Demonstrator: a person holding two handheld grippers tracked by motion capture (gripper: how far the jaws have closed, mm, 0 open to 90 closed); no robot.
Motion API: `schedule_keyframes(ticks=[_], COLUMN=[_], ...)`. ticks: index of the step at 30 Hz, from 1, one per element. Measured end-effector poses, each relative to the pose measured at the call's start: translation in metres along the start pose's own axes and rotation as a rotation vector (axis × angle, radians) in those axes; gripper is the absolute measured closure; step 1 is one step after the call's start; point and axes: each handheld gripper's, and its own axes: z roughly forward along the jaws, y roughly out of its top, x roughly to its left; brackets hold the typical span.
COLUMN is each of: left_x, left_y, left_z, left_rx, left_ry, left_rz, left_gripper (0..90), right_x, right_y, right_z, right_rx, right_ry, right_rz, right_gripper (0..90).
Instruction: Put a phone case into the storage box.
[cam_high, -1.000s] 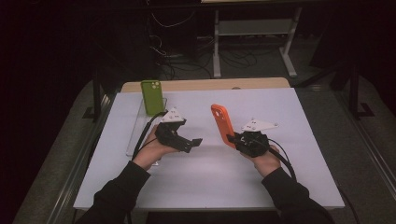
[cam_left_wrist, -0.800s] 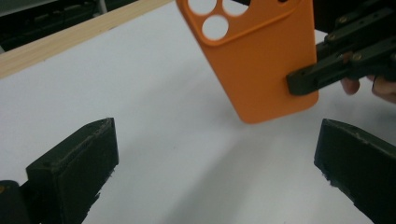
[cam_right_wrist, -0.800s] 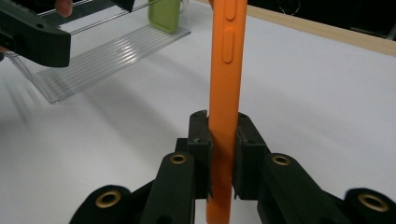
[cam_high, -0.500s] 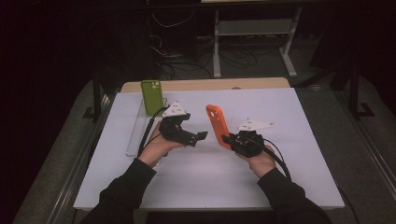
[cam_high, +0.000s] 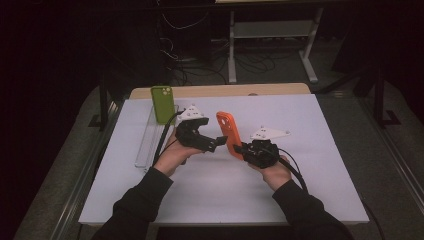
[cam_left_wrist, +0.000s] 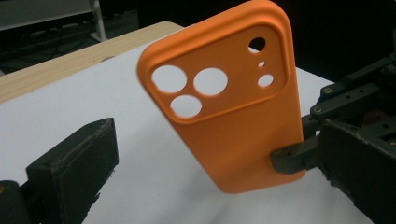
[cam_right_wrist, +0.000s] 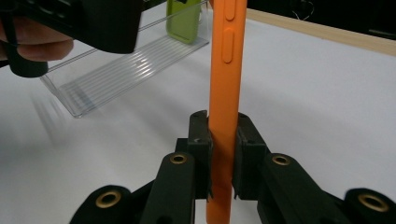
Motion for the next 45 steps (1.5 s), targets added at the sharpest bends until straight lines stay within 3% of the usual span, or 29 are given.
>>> schedule_keyframes(ticks=[10, 12, 14, 23, 36, 39, 41, 45], left_x=[-0.002, -0.001, -0.003, -0.003, -0.005, -0.007, -0.008, -0.007], left_y=[-0.002, -0.002, -0.003, -0.003, -0.005, -0.004, -0.004, -0.004], left_z=[0.006, 0.007, 0.008, 0.008, 0.006, 0.006, 0.007, 0.007], left_rx=[-0.01, -0.013, -0.02, -0.037, -0.05, -0.043, -0.044, -0.041], left_ry=[-0.002, -0.014, -0.016, -0.009, -0.014, 0.01, 0.009, 0.013], left_rz=[-0.015, -0.002, -0.022, -0.044, -0.031, 0.005, -0.006, -0.01], left_gripper=[0.0, 0.0, 0.0, 1.3, 11.1, 12.1, 12.5, 12.9], right_x=[0.013, 0.015, 0.018, 0.022, 0.025, 0.024, 0.023, 0.018], right_y=[0.002, 0.002, 0.002, 0.001, -0.002, -0.001, -0.001, 0.0], right_z=[0.005, 0.006, 0.007, 0.01, 0.015, 0.015, 0.013, 0.01], right_rx=[-0.012, -0.012, -0.014, -0.005, 0.026, 0.028, 0.023, 0.042], right_ry=[0.044, 0.049, 0.058, 0.052, 0.045, 0.053, 0.057, 0.071], right_rz=[-0.016, -0.027, -0.02, -0.04, -0.069, -0.063, -0.055, -0.032], right_gripper=[78.3, 78.3, 78.3, 78.3, 77.5, 69.6, 67.5, 49.5])
